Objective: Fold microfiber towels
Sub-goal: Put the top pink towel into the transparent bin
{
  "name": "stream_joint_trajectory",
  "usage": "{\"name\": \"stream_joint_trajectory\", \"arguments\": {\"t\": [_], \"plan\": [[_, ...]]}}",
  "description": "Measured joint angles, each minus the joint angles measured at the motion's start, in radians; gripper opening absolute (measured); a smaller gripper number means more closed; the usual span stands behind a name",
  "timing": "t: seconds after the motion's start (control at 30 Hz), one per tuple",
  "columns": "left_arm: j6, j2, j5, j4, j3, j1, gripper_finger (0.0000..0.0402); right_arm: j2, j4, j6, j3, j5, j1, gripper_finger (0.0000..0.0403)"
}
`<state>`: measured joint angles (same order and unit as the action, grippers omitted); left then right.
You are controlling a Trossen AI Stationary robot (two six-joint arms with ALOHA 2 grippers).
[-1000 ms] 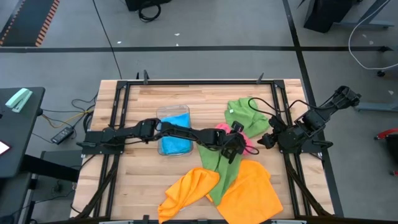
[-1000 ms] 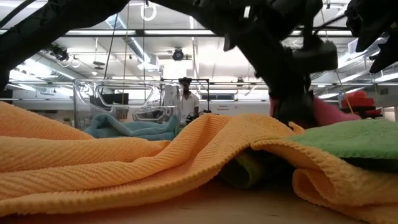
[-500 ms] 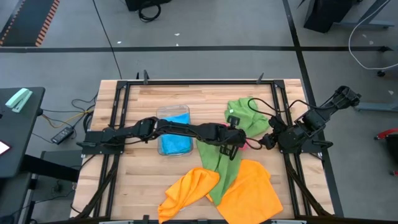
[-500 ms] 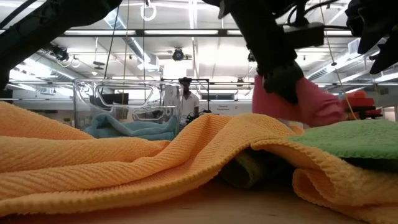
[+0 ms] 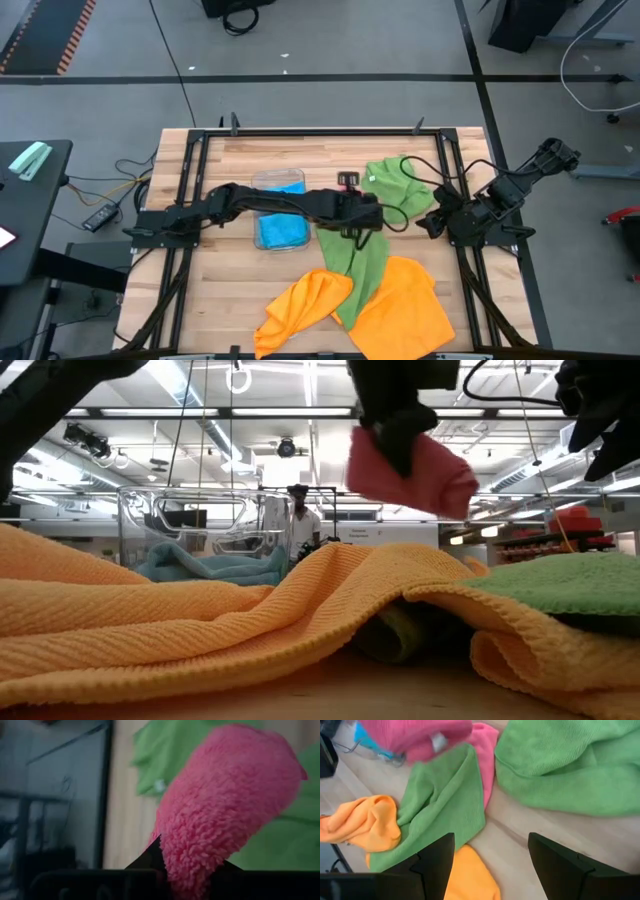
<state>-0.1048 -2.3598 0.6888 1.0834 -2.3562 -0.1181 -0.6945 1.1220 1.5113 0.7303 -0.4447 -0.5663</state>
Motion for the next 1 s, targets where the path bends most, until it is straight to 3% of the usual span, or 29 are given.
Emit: {"name": "stream_joint_trajectory", "arguments": {"t": [0.17, 0.33, 0.47, 0.77, 1.0], "plan": [[0.188, 0.040, 0.075, 0.167, 0.002, -0.007, 0.0026, 0.000, 0.008, -0.033, 0.000, -0.008, 0.000, 0.0262], [0.390, 0.052, 0.078, 0.362, 0.002, -0.014, 0.0016, 0.002, 0.008, -0.049, 0.000, -0.011, 0.000, 0.0262], [0.492, 0.052, 0.079, 0.492, 0.002, -0.038, 0.0033, 0.003, 0.007, -0.051, 0.000, -0.012, 0.000, 0.0262], [0.509, 0.066, 0.066, 0.487, 0.091, -0.121, 0.0016, 0.004, 0.006, -0.051, 0.000, -0.014, 0.000, 0.0262], [0.571, 0.157, 0.054, 0.485, 0.247, -0.146, 0.0039, 0.003, 0.005, -0.050, 0.000, -0.012, 0.000, 0.0262]]}}
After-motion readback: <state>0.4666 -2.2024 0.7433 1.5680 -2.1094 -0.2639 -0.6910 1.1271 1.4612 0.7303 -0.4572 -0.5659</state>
